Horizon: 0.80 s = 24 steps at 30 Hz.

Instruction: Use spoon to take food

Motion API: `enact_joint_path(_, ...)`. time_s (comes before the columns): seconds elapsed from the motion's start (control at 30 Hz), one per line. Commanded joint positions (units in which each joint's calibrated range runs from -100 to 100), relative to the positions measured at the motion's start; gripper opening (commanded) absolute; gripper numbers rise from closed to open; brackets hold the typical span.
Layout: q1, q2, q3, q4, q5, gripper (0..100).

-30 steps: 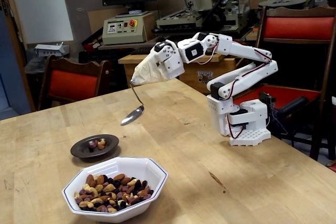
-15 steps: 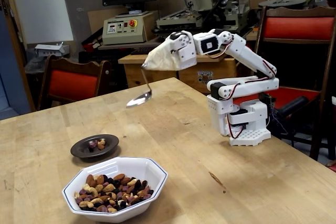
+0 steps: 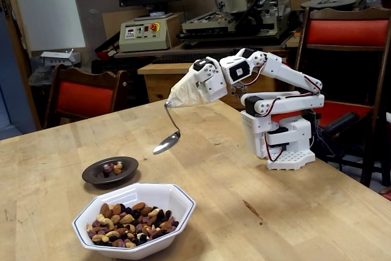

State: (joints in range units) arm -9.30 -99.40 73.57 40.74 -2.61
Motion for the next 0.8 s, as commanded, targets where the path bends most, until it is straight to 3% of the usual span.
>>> enact_joint_path(0.0, 0.19, 0.51, -0.65, -5.25, -0.2, 4)
enact_joint_path(0.3, 0.19, 0.51, 3.68, -15.53, -0.1, 4)
enact_joint_path(0.77, 0.27, 0.43, 9.97, -16.71, 0.2, 5)
